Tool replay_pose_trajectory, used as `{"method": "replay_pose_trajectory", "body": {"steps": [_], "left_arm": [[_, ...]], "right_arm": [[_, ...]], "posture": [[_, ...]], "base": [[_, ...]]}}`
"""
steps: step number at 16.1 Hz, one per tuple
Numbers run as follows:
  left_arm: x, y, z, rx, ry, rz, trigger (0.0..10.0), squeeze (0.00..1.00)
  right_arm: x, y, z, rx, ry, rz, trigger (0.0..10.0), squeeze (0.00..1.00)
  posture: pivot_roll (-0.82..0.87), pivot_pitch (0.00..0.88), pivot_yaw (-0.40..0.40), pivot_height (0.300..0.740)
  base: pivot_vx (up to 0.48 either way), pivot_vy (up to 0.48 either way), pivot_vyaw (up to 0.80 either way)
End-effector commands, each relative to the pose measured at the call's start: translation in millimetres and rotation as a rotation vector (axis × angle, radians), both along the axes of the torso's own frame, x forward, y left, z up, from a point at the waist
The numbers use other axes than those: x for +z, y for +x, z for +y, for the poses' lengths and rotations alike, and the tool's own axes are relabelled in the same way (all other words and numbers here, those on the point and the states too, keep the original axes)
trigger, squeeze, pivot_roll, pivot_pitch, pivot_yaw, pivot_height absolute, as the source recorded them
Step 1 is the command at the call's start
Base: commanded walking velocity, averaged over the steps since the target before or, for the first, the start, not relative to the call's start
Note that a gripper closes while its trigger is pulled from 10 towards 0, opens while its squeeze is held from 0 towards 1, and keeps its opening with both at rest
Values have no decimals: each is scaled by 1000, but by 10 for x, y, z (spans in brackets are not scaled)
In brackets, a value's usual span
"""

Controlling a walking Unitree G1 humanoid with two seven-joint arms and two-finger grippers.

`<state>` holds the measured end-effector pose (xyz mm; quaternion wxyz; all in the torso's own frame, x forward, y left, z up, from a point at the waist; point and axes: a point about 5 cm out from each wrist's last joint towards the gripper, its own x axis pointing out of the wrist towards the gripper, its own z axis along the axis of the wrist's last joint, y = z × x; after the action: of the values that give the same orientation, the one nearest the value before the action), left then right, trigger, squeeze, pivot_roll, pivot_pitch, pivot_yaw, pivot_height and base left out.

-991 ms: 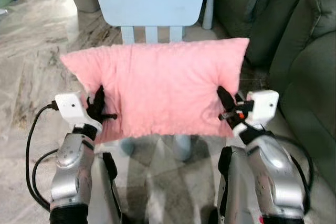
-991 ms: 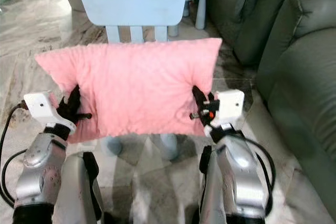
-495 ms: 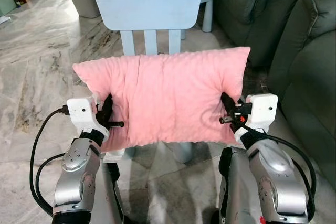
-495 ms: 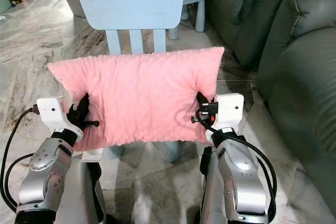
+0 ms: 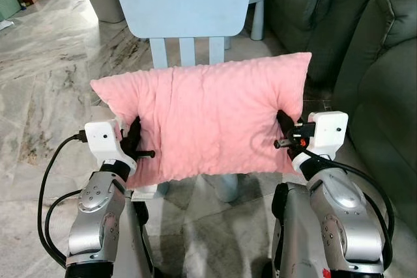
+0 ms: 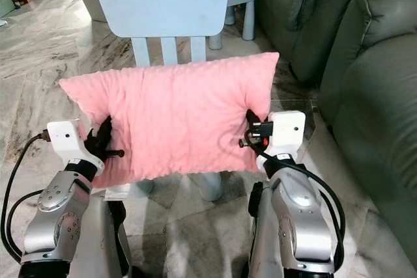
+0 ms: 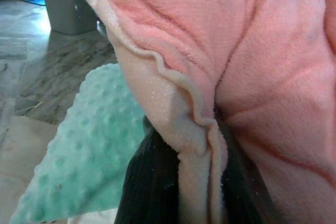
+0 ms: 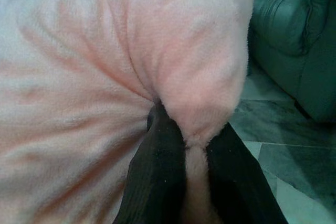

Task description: Move the pillow to the sofa

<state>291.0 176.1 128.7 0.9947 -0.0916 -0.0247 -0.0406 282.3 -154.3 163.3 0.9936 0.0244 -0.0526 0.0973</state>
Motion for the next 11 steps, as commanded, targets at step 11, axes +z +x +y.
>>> {"method": "replay_pose_trajectory", "body": {"steps": [11], "left_arm": [[3,-5,31,15,17,8,10000,0]], "right_arm": [[129,9,-46,-23,2,-46,10000,0]], "posture": [[-148,0,62,503]], "base": [[0,0,0]]}}
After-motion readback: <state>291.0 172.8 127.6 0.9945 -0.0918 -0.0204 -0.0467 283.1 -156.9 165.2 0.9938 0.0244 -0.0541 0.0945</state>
